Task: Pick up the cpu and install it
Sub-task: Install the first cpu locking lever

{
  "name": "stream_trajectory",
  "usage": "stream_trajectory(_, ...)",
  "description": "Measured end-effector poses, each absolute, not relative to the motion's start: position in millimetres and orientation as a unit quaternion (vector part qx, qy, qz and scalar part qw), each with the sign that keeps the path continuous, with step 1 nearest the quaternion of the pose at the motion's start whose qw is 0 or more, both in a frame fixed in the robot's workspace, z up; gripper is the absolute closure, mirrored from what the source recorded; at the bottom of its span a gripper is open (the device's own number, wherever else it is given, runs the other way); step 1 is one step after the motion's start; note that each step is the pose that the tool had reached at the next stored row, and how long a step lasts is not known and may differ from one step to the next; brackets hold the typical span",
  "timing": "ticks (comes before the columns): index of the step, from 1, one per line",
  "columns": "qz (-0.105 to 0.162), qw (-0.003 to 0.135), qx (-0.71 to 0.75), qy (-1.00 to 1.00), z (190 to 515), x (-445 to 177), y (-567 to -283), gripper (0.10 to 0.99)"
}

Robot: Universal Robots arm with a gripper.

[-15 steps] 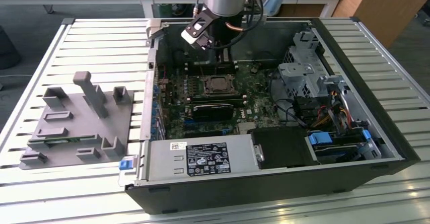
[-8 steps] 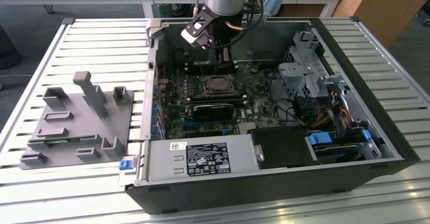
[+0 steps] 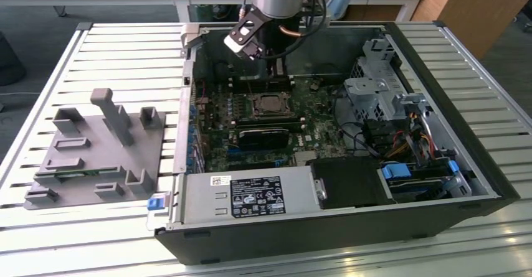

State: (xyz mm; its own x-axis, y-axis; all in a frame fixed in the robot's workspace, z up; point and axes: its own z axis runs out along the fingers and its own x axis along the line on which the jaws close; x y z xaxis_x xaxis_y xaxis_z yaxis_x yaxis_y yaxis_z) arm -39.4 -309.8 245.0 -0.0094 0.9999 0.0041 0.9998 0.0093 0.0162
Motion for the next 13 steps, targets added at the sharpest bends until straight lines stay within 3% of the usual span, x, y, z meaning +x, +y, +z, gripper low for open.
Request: stream_trajectory(13,0.007,0.004,0.704,0.710,266.5,-39.4,-309.7,0.980)
